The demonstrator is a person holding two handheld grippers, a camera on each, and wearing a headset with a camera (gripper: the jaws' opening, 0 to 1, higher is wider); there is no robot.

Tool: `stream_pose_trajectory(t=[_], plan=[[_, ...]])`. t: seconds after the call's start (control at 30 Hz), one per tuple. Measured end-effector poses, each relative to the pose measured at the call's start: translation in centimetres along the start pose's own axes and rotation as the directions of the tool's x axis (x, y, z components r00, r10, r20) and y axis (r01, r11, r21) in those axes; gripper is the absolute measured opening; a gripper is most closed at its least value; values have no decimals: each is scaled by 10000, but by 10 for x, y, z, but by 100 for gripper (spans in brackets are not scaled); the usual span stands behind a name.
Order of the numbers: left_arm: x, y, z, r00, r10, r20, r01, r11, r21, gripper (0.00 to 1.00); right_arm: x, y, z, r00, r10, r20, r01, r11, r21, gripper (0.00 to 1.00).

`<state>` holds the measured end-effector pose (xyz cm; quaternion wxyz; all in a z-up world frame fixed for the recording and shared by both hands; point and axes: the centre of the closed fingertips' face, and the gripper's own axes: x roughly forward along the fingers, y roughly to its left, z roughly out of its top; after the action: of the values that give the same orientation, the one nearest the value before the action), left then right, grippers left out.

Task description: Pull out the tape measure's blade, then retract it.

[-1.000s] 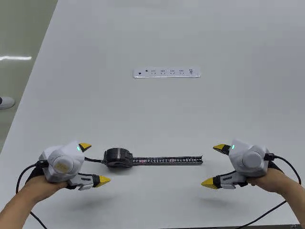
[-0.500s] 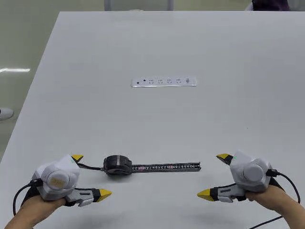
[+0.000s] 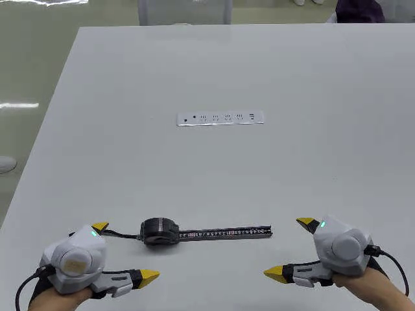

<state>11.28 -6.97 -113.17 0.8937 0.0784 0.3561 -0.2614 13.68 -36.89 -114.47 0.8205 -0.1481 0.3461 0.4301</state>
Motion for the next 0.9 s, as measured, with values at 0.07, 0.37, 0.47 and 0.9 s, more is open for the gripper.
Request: stream_pose_trajectory(t=[0.07,0.37,0.47,0.9], plan=[[-1,-2,0,10000,14,13,-14,10000,-5,98,-2,3,3,10000,-78,21,77,10000,35,91],[-1,-5,-1,9997,231,107,-225,9985,-493,99,-3,11,5,9995,-305,37,304,9992,266,92],[-2,-8,-1,9993,321,213,-307,9977,-609,99,-3,13,7,9992,-355,169,348,9985,411,92],[-3,-10,2,9937,937,614,-858,9889,-1214,99,-6,17,9,9973,-553,479,513,9954,809,93]])
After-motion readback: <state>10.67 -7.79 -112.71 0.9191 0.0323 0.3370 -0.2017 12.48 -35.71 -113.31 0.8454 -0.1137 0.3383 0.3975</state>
